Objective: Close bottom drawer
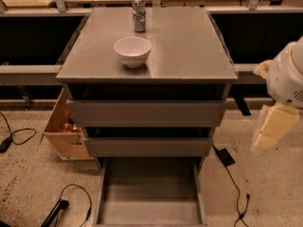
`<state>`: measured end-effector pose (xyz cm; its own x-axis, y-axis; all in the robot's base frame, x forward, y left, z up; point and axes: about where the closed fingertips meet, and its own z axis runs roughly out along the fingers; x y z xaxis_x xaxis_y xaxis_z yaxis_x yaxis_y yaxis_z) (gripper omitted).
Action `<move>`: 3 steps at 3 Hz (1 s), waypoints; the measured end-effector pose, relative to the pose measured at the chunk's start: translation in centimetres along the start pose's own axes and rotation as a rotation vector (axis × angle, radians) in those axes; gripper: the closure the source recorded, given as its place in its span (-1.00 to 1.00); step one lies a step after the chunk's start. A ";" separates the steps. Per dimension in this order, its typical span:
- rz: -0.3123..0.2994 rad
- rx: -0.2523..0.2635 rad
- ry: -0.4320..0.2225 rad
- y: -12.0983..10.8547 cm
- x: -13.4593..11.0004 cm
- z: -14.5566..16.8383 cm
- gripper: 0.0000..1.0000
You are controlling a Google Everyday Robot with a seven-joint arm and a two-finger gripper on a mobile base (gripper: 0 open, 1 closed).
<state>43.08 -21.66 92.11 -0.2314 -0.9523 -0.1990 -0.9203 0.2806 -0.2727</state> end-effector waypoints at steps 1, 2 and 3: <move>0.032 0.051 0.059 2.9 2.1 6.9 -1.00; 0.048 0.044 0.127 6.3 4.0 12.7 -1.00; 0.071 -0.021 0.191 10.5 6.1 18.9 -1.00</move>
Offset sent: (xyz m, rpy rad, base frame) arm -0.0711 -0.0125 -0.2604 -0.1991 0.1112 -0.1257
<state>37.94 -22.27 70.18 -0.3500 -0.9361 -0.0345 -0.9053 0.3474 -0.2444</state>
